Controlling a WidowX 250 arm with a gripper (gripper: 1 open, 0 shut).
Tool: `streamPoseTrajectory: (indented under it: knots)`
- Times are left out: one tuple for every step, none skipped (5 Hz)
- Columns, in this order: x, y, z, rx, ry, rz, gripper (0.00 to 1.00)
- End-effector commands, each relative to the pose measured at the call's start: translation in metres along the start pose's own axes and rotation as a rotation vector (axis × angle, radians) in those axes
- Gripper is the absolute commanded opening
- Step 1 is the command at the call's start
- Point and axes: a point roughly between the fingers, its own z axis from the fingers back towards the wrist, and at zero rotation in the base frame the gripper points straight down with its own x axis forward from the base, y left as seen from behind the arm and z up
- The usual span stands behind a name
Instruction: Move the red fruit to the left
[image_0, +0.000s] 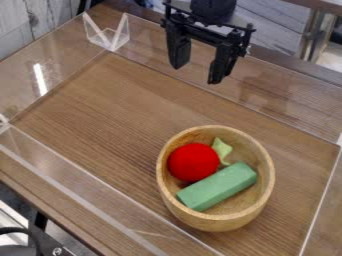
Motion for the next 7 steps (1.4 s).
streamPoseTrajectory:
  knots:
    - [-0.006, -0.002, -0.002, -0.001, 0.03, -0.048, 1.0]
    - [-0.008, -0.012, -0.015, 0.002, 0.058, -0.16, 1.0]
    - [-0.014, -0.026, -0.032, 0.011, 0.068, -0.273, 1.0]
    - [-0.023, -0.033, -0.052, 0.013, 0.07, -0.243, 1.0]
    - [-0.027, -0.033, -0.072, 0.02, 0.069, -0.225, 1.0]
    - [-0.018, -0.037, -0.079, 0.025, 0.065, -0.225, 1.0]
    - [-0.009, -0.044, -0.088, 0.03, 0.054, -0.238, 1.0]
